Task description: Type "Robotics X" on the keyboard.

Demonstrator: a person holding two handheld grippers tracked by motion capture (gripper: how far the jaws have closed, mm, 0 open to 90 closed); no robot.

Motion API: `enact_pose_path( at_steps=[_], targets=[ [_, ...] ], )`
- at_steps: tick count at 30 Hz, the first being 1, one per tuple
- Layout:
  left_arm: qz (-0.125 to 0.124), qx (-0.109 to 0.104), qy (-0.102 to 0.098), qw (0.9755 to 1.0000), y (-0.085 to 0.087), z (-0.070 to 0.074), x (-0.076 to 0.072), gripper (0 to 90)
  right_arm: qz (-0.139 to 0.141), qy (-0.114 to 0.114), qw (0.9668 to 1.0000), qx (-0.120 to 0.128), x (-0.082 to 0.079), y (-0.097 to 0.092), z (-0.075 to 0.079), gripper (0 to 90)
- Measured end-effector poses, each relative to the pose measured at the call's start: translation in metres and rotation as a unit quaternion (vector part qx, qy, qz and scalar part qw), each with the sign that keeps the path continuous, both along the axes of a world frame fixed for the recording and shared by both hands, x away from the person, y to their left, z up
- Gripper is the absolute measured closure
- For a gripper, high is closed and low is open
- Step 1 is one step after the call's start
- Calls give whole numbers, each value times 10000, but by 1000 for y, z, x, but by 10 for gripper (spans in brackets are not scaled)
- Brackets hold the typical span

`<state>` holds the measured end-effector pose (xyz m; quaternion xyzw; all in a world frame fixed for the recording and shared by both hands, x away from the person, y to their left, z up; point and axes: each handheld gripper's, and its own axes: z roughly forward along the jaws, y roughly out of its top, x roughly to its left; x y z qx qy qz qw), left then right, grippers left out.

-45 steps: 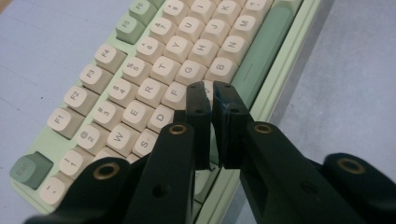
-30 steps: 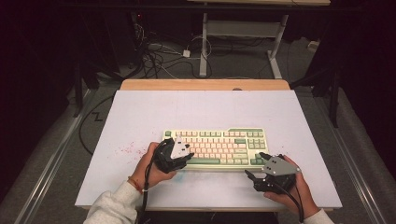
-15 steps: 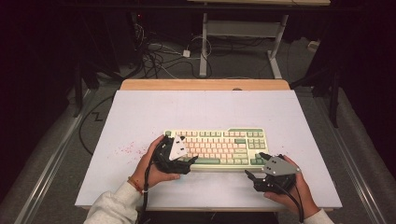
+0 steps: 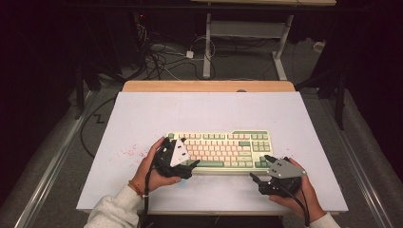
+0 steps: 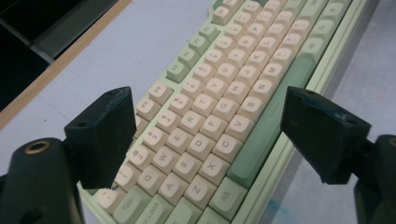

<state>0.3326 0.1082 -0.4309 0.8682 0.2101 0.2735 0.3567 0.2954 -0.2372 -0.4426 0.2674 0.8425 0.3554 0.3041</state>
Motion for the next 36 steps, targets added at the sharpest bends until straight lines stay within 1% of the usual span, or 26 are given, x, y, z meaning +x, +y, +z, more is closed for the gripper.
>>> enact_pose_path(
  at_steps=[6,7,14,17,18,21,23,26,29,33,36],
  targets=[
    [93,14,-6,10000,13,-3,-2,169,-8,-4,10000,15,0,0,0,248],
    [93,13,17,10000,15,-4,-2,169,-9,0,10000,14,0,-1,0,248],
    [198,22,-11,9998,28,-9,-6,169,-7,-2,10000,11,1,-1,0,248],
    [257,159,-18,9995,31,-12,-6,169,-23,11,10000,26,2,-2,0,249],
    [270,156,-8,9995,32,-13,-7,171,-37,3,10000,26,3,-2,0,254],
    [255,24,38,9997,37,-15,-9,172,-60,13,10000,48,4,-3,0,257],
    [297,-94,103,9995,41,-17,-10,176,-94,23,9999,70,4,-4,0,259],
    [348,-91,144,9992,44,-20,-12,184,-109,23,9999,74,5,-5,1,262],
    [332,-1,159,9993,47,-23,-15,185,-102,24,9999,78,5,-5,1,262],
    [361,50,174,9992,49,-26,-17,184,-97,2,9999,45,6,-4,1,259],
    [374,33,212,9991,51,-28,-18,184,-90,5,10000,32,6,-4,1,257]
  ],
)
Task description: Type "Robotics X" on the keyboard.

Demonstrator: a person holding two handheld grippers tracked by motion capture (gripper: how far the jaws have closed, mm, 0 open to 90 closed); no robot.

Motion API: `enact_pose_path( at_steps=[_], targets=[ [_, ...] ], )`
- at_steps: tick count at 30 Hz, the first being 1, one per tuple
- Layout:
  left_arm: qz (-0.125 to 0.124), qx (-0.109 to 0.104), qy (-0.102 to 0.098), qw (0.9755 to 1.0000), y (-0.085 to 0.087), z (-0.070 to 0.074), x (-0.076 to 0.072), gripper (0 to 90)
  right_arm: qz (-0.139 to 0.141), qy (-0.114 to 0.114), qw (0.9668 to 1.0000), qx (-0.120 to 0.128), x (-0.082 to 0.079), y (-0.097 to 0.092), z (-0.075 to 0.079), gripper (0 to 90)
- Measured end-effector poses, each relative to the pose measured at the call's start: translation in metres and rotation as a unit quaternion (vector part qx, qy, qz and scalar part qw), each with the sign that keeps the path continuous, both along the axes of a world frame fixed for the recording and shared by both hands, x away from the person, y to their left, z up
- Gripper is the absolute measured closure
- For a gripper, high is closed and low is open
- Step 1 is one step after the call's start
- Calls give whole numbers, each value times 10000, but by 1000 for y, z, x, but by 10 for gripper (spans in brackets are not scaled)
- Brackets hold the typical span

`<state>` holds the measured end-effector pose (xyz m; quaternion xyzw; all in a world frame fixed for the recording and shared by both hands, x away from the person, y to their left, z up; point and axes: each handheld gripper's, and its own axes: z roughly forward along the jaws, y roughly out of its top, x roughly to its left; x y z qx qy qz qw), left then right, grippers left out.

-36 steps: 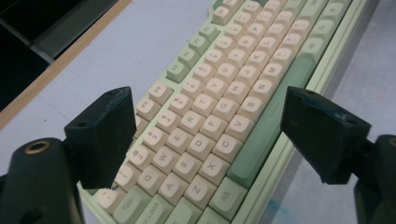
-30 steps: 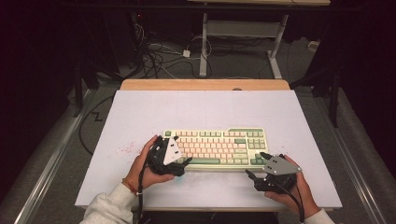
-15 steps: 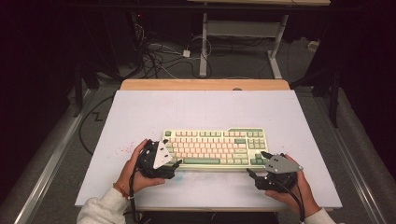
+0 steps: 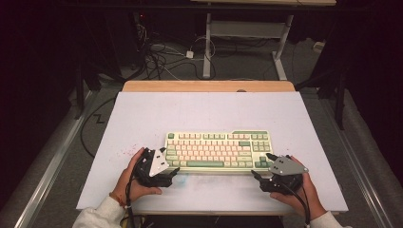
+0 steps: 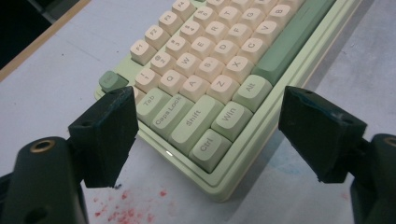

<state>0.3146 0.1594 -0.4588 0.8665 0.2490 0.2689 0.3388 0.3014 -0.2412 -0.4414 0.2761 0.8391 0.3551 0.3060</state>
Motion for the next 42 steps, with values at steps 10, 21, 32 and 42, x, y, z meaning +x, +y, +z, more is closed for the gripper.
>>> enact_pose_path(
  at_steps=[10,21,32,42],
  targets=[
    [13,-28,89,10000,8,-6,-6,177,43,28,9999,104,3,1,5,366],
    [48,11,179,9998,10,-10,-10,177,313,483,9982,156,22,12,13,835],
    [54,14,202,9998,9,-10,-10,179,376,752,9965,-25,46,29,6,900],
    [106,-40,182,9998,11,-7,-9,188,373,906,9950,-212,58,39,-7,900]
  ],
)
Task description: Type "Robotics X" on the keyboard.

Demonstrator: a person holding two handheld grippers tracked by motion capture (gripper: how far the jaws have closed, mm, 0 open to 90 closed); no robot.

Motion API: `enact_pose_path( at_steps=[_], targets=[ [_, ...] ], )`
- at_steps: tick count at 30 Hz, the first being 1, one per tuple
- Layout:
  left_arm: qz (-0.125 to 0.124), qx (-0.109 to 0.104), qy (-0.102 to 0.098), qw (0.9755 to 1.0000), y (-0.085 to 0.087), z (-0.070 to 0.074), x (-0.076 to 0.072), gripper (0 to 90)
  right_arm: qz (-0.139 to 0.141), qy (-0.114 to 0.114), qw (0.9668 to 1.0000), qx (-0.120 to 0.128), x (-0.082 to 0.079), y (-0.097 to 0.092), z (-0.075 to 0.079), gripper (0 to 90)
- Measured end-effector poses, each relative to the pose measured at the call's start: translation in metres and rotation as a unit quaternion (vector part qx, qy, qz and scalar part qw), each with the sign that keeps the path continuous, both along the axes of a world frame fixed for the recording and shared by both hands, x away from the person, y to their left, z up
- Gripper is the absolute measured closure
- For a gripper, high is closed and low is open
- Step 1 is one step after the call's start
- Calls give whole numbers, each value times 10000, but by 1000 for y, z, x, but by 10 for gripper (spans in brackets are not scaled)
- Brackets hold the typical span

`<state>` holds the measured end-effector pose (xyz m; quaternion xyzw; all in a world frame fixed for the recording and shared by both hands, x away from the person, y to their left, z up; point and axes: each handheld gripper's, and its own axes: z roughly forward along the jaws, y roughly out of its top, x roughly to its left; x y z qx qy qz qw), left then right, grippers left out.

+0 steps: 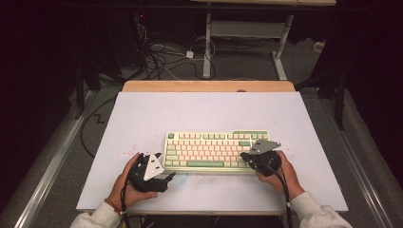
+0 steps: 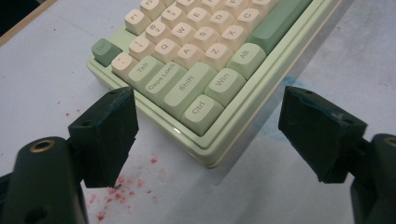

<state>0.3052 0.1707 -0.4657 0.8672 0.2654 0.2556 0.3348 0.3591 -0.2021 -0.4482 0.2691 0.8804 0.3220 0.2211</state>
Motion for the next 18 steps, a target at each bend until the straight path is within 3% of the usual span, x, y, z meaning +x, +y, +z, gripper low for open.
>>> enact_pose_path(
  at_steps=[5,7,9,12,14,18],
  targets=[
    [38,-49,15,10000,1,3,1,230,-25,49,10000,-15,2,0,-4,900],
    [95,-79,53,9999,3,6,2,331,-22,66,10000,-10,2,-1,-4,900],
    [55,-295,105,9995,5,11,4,442,-48,66,10000,9,1,-1,-4,900],
    [23,-451,247,9987,8,16,7,630,-46,43,10000,3,1,-1,-4,900],
    [45,-428,295,9986,8,19,10,736,-48,32,10000,4,1,-1,-5,900],
    [-32,-309,391,9988,5,23,15,862,-55,32,10000,15,0,-1,-5,900]
  ],
)
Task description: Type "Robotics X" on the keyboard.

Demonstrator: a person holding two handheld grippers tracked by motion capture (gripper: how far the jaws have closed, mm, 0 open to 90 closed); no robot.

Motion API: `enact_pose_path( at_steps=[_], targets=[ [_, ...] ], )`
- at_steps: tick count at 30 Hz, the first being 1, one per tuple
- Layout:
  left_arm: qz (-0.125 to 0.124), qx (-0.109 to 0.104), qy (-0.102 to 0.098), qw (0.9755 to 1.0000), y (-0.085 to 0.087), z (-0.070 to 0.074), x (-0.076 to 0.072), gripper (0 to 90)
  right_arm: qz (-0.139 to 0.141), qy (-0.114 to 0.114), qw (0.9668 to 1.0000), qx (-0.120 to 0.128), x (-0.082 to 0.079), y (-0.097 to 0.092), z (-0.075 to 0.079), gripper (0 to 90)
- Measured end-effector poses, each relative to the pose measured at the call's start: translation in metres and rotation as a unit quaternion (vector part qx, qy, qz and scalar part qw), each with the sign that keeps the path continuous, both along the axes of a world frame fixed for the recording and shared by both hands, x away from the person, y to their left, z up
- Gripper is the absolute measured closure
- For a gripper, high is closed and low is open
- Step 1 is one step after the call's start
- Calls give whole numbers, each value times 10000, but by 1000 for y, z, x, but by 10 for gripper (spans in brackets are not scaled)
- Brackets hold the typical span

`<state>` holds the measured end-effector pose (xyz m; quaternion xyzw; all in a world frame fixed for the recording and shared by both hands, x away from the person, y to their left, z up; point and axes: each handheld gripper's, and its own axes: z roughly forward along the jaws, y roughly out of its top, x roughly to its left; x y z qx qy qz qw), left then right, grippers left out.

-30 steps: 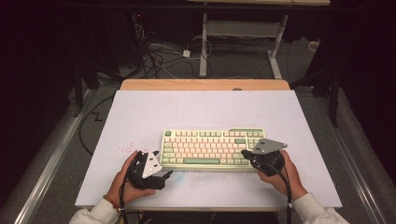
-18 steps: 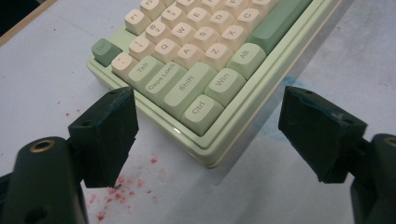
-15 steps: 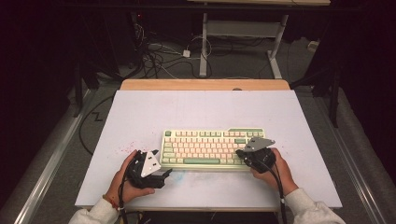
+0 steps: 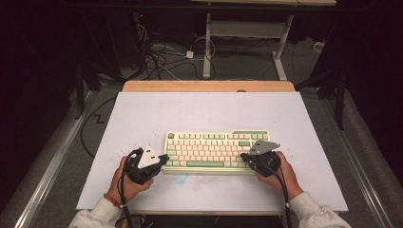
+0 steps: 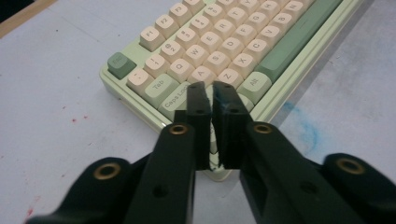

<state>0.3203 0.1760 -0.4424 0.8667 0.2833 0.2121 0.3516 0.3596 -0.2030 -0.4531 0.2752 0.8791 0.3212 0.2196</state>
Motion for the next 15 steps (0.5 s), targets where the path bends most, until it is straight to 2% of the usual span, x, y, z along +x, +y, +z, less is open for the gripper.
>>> enact_pose_path(
  at_steps=[4,15],
  targets=[
    [-86,118,103,9998,-8,2,7,870,-11,-6,10000,-8,0,0,0,900],
    [-234,80,274,9993,-28,7,23,869,-14,-31,10000,-8,-1,1,-1,900]
  ],
)
